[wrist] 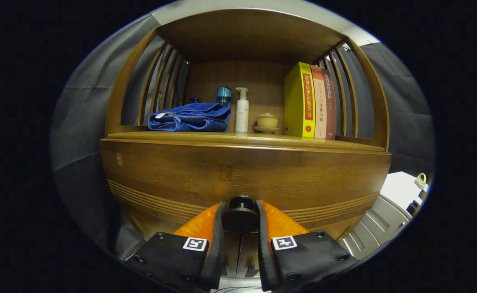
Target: Pull open the drawer, take out the items inside it, and place them on the countertop above the cabinet.
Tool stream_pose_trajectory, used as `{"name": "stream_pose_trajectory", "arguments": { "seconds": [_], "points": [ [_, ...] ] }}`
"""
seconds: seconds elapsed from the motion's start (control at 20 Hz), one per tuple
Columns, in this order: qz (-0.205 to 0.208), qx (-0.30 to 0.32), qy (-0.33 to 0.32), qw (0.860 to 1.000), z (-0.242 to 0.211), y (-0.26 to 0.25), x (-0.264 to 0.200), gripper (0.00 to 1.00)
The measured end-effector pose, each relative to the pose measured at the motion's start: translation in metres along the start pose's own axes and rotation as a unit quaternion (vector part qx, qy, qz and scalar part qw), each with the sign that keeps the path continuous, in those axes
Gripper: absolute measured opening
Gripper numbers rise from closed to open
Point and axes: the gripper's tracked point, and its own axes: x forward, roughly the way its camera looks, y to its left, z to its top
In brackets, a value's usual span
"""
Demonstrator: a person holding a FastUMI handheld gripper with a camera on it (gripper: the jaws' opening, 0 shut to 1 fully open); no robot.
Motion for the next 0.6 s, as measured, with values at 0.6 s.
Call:
{"name": "stream_pose_trajectory", "arguments": {
  "seconds": [0.6],
  "points": [
    [-0.003, 0.003, 0.028, 1.0, -0.02, 0.006, -0.111, 0.39]
  ]
}}
